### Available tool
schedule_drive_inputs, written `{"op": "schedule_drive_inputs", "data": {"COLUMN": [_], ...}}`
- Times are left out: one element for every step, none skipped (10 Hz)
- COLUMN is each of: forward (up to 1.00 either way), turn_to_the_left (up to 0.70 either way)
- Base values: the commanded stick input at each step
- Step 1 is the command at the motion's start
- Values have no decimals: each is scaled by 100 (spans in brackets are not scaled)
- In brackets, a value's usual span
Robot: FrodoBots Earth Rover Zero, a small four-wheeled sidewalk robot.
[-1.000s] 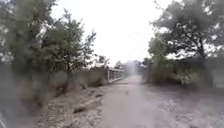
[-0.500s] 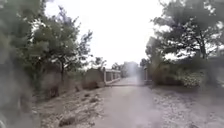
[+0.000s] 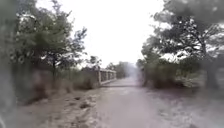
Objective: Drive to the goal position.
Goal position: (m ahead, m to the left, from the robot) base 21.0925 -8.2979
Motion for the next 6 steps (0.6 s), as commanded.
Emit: {"op": "schedule_drive_inputs", "data": {"forward": [69, 69, 69, 69, 69, 69], "turn_to_the_left": [-14, -10, 1, 1, 1, 1]}}
